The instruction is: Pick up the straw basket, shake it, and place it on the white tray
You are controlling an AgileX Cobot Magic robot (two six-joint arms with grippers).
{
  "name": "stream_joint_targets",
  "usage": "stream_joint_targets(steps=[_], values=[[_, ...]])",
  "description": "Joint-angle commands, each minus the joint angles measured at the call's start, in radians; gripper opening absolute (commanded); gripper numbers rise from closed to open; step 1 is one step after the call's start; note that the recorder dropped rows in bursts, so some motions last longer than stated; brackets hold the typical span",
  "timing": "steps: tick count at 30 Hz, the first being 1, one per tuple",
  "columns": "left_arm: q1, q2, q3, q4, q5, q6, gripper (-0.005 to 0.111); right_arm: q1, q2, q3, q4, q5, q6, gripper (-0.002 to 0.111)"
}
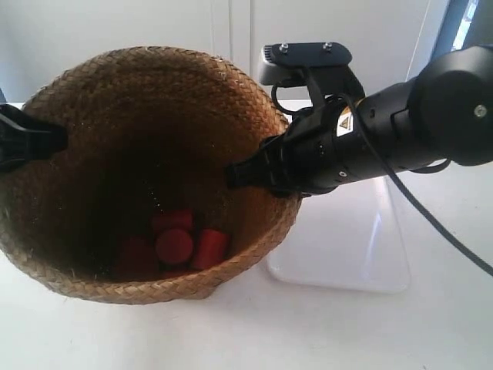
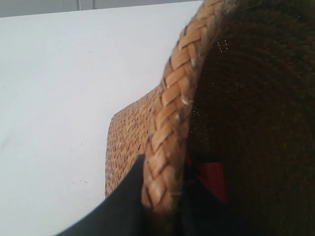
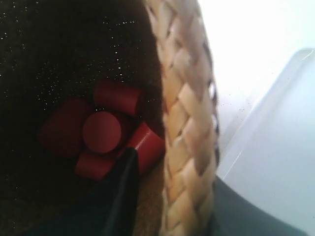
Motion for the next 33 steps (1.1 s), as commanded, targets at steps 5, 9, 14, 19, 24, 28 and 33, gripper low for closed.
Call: stream_joint_targets(steps=[5,9,14,19,24,28,33], values=[[0.003,-0.011,-0.001,-0.017,-0.021,0.017,0.0,-0.002,0.004,0.002,-0.017,0.001,-0.008,0.0],[0.003,-0.011,-0.001,-0.017,-0.007,0.019,0.0,-0.002,0.005,0.002,-0.017,-0.004,-0.008,0.0],[0.003,-0.041,-0.045,-0.017,-0.012,0.022,0.0,-0.002,-0.046,-0.074,-0.016,0.03,-0.008,0.0],[0.0,-0.152,-0.199,-0.087,0.09,0.074,0.0,0.035,-0.259,-0.206,0.003,0.076,-0.041,0.0],[0.023,-0.003,-0.015,-0.088,0.047,0.03,0.0,0.002,-0.11,0.008,-0.029,0.011,0.118,0.0],[0.014,-0.06,-0.062,-0.15,0.021,0.108,0.0,0.02,-0.146,-0.036,-0.044,0.021,0.04,0.0],[0.019,-0.084,-0.067,-0.145,-0.023,0.097,0.0,0.02,-0.134,-0.043,-0.085,0.047,0.04,0.0]])
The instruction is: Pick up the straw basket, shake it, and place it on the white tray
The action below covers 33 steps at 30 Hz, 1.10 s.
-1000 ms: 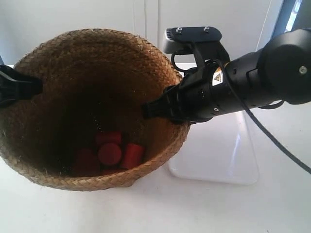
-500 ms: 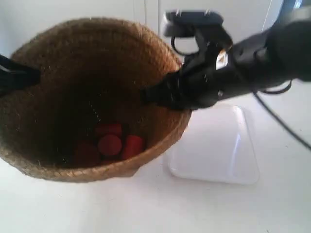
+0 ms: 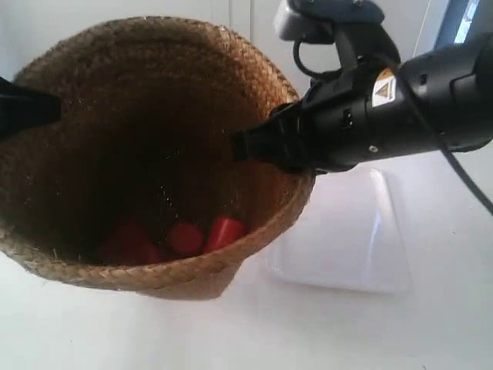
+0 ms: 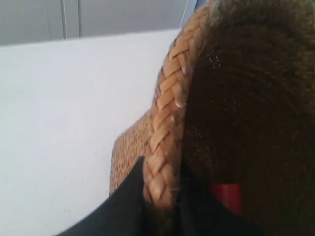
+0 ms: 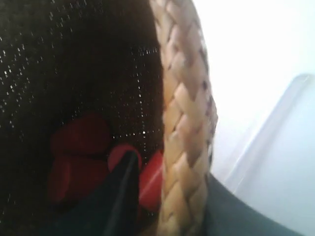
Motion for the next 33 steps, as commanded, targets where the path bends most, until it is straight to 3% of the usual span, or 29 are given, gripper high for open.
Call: stream_joint_targets(steps=[1,8,19,33], values=[[0.003,-0.021,-0.016,-0.034,-0.049,0.022,0.0,-0.001,0.01,-0.016,-0.061,-0.006,-0.023,0.0],[0.003,0.013,0.023,-0.044,0.015,0.022,0.0,-0.001,0.09,-0.018,-0.054,0.01,-0.018,0.0],[0.003,0.062,0.023,-0.125,-0.083,0.022,0.0,-0.001,0.093,-0.02,-0.058,0.036,0.005,0.0],[-0.003,0.089,0.023,-0.134,0.001,0.056,0.0,-0.003,0.144,-0.138,-0.107,0.173,0.005,0.0]])
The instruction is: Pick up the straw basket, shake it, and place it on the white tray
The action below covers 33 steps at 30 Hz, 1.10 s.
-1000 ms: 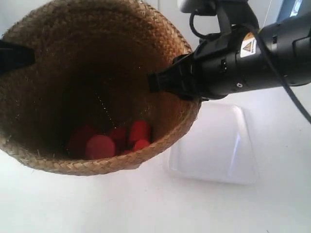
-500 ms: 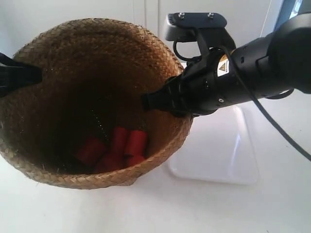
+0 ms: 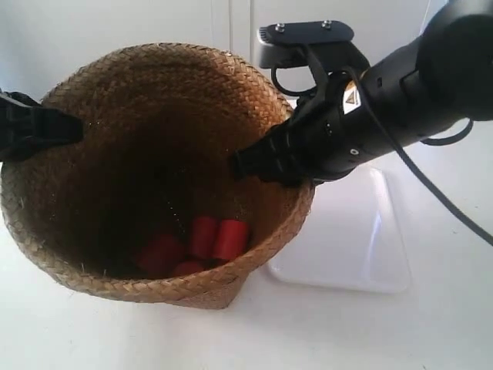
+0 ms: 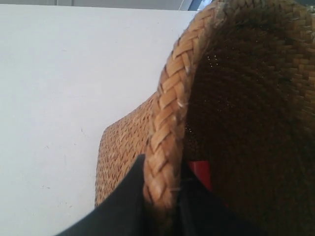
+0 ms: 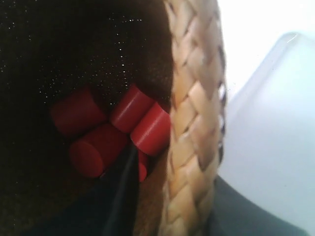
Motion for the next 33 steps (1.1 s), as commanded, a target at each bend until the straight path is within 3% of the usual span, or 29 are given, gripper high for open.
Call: stream_joint_targets(steps=[1,17,22,27,33], values=[[-0.006,-0.007,-0.002,-0.037,0.012,0.048,0.0,-0.011,0.024,-0.061,-0.024,0.016,-0.014,0.0],[-0.006,-0.007,-0.002,-0.049,-0.03,0.12,0.0,-0.041,0.06,-0.146,-0.018,0.164,-0.06,0.0],[-0.006,-0.007,-0.002,-0.078,0.007,0.133,0.0,-0.041,0.064,-0.146,0.0,0.093,-0.045,0.0],[-0.006,-0.007,-0.006,-0.077,0.018,0.139,0.0,-0.041,0.1,-0.146,-0.001,0.194,-0.052,0.0],[-0.006,0.004,-0.006,-0.075,0.088,0.139,0.0,-0.041,0.132,-0.146,0.001,0.174,-0.059,0.0]])
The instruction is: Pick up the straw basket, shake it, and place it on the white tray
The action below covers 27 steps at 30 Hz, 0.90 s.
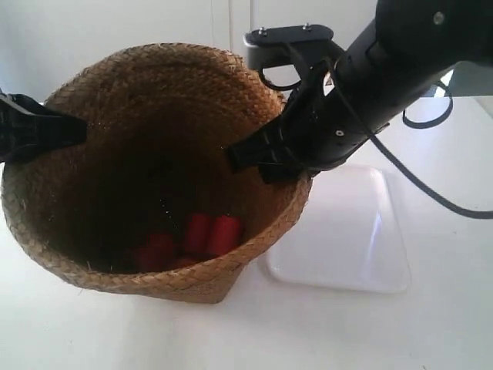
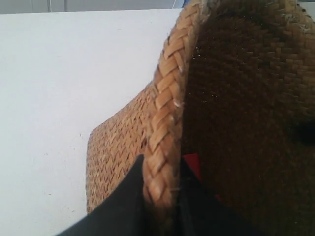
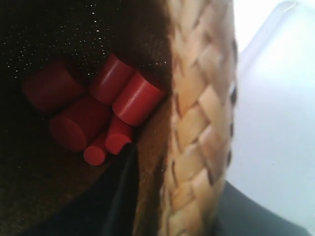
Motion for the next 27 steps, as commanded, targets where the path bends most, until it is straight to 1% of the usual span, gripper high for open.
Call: stream_joint_targets(steps=[1,3,5,7,9,10,11,12,13,15,17,20,27], values=[[-0.006,0.008,-0.004,-0.024,0.071,0.034,0.0,-0.007,0.011,-0.007,-0.006,-0.012,-0.03,0.0],[-0.006,0.023,-0.007,-0.024,0.052,0.034,0.0,-0.007,0.011,-0.009,-0.01,-0.041,-0.034,0.0],[-0.006,0.014,-0.058,-0.021,0.077,0.038,0.0,-0.007,-0.023,-0.065,-0.01,0.009,-0.077,0.0],[-0.006,-0.028,-0.168,0.008,0.14,0.038,0.0,-0.007,-0.081,-0.153,-0.012,0.073,-0.095,0.0],[-0.006,-0.065,-0.253,0.006,0.173,0.038,0.0,-0.005,-0.158,-0.218,0.005,0.06,-0.087,0.0],[-0.006,-0.07,-0.252,0.015,0.149,0.042,0.0,-0.005,-0.186,-0.191,0.025,-0.015,-0.083,0.0],[-0.006,-0.053,-0.207,0.029,0.113,0.041,0.0,0.001,-0.191,-0.118,0.033,-0.129,-0.083,0.0],[-0.006,-0.014,-0.145,0.034,0.073,0.038,0.0,0.007,-0.17,-0.05,0.033,-0.2,-0.083,0.0],[-0.006,0.027,-0.097,0.038,0.062,0.035,0.0,0.009,-0.129,0.007,0.028,-0.223,-0.095,0.0],[-0.001,0.061,-0.068,0.042,0.073,0.012,0.0,-0.006,-0.066,0.007,0.03,-0.12,-0.046,0.0],[-0.006,0.061,-0.08,0.024,0.069,0.012,0.0,-0.006,-0.06,-0.009,0.028,-0.069,-0.056,0.0],[-0.001,0.056,-0.115,0.034,0.067,0.014,0.0,-0.006,-0.078,-0.009,0.035,-0.067,-0.066,0.0],[0.004,0.056,-0.118,0.035,0.079,0.012,0.0,-0.006,-0.072,-0.009,0.005,-0.108,-0.066,0.0]])
